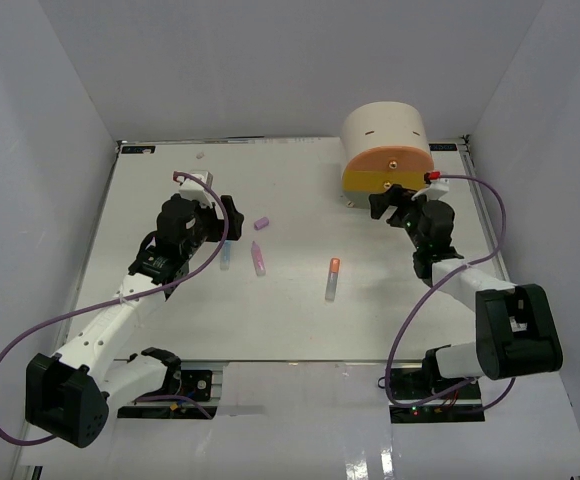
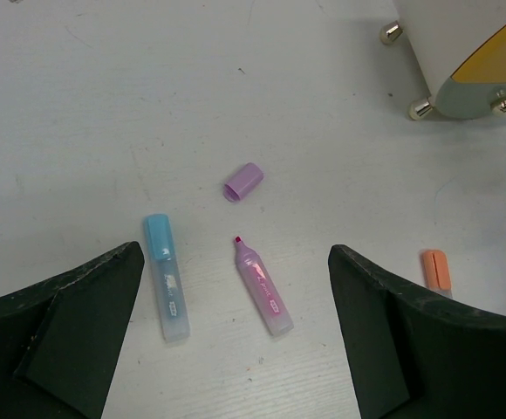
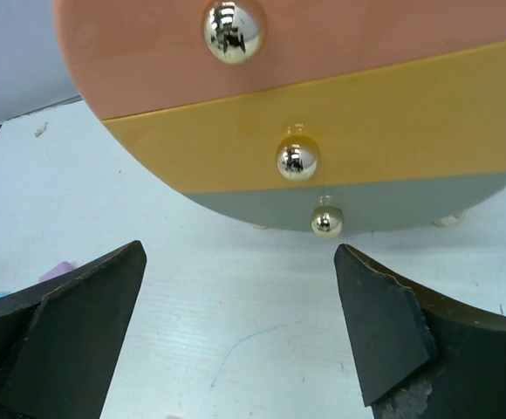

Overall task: Sort the stationery into containers
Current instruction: Close the drawer in the storage box, then open the drawer in the storage box.

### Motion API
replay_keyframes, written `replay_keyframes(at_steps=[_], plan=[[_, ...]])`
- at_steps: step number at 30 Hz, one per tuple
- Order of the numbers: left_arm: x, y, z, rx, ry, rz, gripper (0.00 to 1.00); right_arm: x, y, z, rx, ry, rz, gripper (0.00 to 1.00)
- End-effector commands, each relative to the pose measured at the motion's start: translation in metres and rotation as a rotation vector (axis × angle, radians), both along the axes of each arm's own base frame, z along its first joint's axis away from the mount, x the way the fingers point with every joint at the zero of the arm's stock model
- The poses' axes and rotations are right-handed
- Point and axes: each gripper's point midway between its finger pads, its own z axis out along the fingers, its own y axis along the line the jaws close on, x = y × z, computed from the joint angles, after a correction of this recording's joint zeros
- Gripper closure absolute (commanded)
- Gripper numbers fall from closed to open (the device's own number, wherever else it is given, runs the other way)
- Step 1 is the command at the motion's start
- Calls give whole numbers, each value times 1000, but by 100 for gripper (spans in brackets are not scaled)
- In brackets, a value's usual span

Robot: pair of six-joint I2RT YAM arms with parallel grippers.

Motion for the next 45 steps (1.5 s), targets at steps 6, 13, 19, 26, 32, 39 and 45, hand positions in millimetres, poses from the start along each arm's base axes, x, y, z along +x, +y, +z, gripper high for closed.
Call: replay_keyframes(at_steps=[6,13,19,26,32,39,45], plan=[[0,0,7,-19,-20,-2,2,-13,-4,1,139,23,-12,10],[0,1,7,-16,-19,3,2,-4,-10,-24,173,96,-61,9],[0,1,4,-12,-13,4,2,9,-5,-42,197,130,-56,0],[1,2,2,-8,-8,7,2,29,-3,-43,239,89,-41,20],[2,3,1,0,-7,13,2,48,-6,-46,248,81,-59,29],[2,3,-1,3,0,13,2,61,-3,-55,261,80,-40,36],[3,2,-2,3,2,8,2,66,-2,-58,277,81,-34,39]])
